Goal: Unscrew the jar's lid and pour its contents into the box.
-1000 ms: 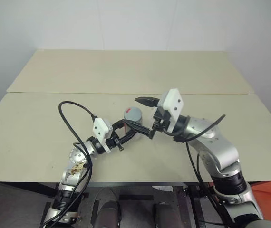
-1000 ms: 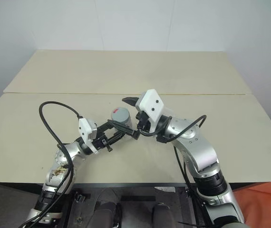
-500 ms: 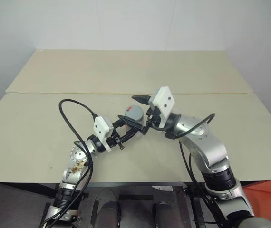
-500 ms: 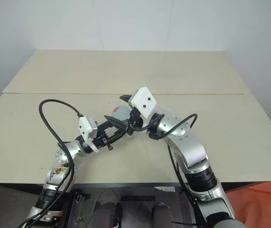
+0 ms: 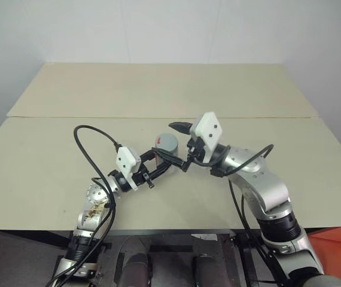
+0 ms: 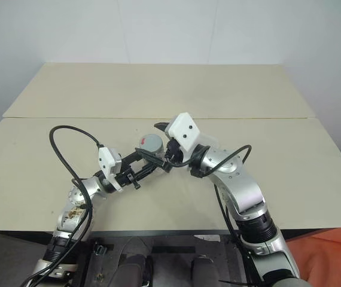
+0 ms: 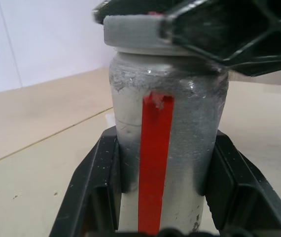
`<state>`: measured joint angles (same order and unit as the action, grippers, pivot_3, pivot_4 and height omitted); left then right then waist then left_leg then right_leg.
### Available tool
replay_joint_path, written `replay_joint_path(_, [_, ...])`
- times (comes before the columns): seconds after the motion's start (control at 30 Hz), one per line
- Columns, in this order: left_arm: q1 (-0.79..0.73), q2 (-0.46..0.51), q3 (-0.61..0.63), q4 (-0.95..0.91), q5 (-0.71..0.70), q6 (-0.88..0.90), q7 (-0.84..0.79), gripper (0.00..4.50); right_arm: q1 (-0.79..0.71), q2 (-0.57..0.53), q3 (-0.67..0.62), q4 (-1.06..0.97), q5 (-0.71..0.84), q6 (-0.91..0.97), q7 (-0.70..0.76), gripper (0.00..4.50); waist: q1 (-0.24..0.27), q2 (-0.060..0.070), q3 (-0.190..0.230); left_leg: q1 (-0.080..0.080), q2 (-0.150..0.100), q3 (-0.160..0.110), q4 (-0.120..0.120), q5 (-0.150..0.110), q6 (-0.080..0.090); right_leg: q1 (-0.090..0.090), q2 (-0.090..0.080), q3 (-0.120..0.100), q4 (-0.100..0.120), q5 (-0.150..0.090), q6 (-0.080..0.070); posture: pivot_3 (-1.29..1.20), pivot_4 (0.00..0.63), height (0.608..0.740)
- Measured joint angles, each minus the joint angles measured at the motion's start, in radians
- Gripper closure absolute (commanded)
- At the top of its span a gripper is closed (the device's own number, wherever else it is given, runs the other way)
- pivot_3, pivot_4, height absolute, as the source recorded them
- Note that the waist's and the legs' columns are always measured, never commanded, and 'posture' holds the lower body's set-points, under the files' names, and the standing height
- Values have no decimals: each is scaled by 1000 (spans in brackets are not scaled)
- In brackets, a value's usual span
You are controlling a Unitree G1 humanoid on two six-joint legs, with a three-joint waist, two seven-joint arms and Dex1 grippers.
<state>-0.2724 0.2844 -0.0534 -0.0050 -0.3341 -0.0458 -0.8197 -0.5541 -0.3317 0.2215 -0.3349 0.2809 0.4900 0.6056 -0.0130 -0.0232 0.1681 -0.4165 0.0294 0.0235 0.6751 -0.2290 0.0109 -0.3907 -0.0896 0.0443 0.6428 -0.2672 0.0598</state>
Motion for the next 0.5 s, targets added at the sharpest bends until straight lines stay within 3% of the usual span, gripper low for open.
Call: replay_joint_path(0.5, [0,5,7,15,-1,0,-4,2616,23,-24,-4,-15,1,-2,4,34,0,0,0,0,0,0,0,0,0,0,0,0,0,0,0,0,150,740])
